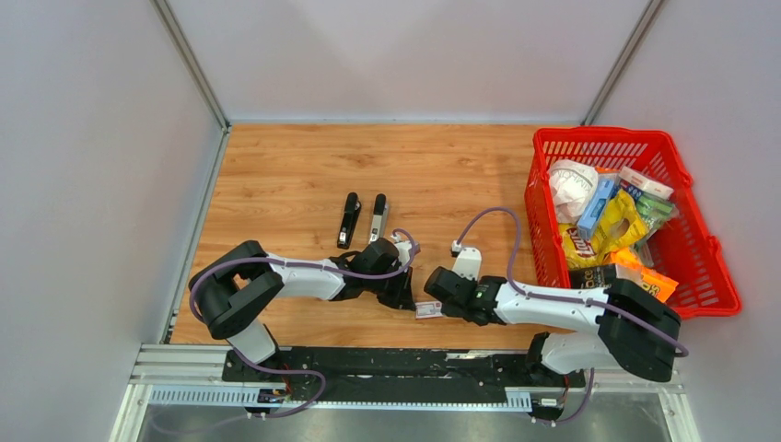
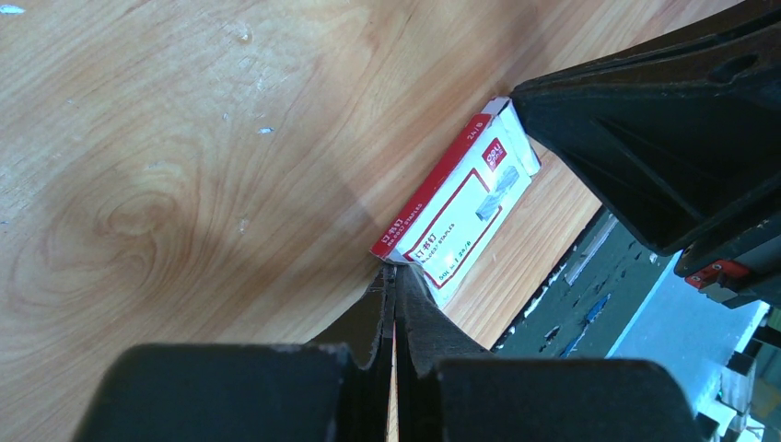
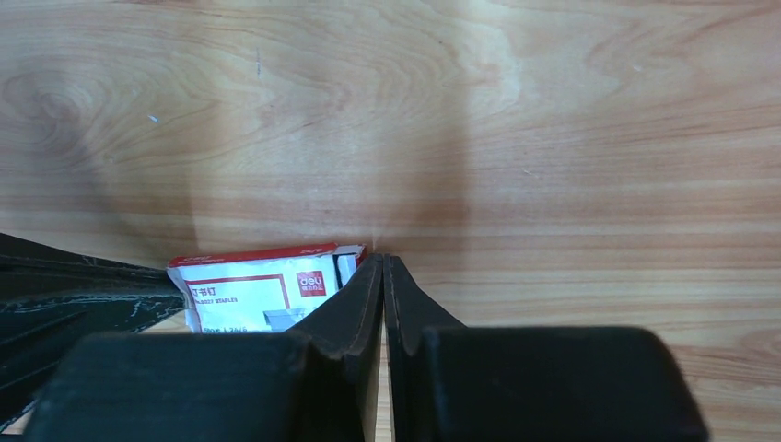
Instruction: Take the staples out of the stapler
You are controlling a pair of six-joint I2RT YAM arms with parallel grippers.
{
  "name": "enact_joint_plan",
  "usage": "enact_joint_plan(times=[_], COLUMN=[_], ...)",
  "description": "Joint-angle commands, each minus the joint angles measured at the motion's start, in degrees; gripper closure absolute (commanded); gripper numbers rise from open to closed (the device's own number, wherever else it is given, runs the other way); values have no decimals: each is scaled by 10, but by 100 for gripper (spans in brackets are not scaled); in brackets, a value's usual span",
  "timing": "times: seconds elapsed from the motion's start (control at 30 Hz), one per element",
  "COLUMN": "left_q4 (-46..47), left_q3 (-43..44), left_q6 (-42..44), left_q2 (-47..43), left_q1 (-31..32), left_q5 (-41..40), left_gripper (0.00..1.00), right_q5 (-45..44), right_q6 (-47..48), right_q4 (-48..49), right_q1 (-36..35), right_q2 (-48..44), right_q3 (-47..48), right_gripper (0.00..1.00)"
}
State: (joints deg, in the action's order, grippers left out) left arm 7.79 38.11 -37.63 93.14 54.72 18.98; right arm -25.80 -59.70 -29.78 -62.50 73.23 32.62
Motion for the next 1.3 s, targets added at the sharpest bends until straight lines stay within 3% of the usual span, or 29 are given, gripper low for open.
enact_joint_plan(times=[0.0,0.83,1.0,1.27], left_q4=[-15,-20,-32,-73], left_q3=[6,11,14,29], left_q6=[2,7,17,34], left_q2=[13,13,4,-25], left_q1=[7,6,7,6], left_q5=[-9,-11,-20,-54], left_gripper=[100,100,100,96], right_q5=[8,43,-27,-80], right_q6=[6,27,27,31], right_q4=[29,64,-13,-72], right_q1=[-3,-18,-18,-7], right_q2=[15,18,-17,-56], right_q3=[14,20,31,40], right_gripper=[92,91,84,61])
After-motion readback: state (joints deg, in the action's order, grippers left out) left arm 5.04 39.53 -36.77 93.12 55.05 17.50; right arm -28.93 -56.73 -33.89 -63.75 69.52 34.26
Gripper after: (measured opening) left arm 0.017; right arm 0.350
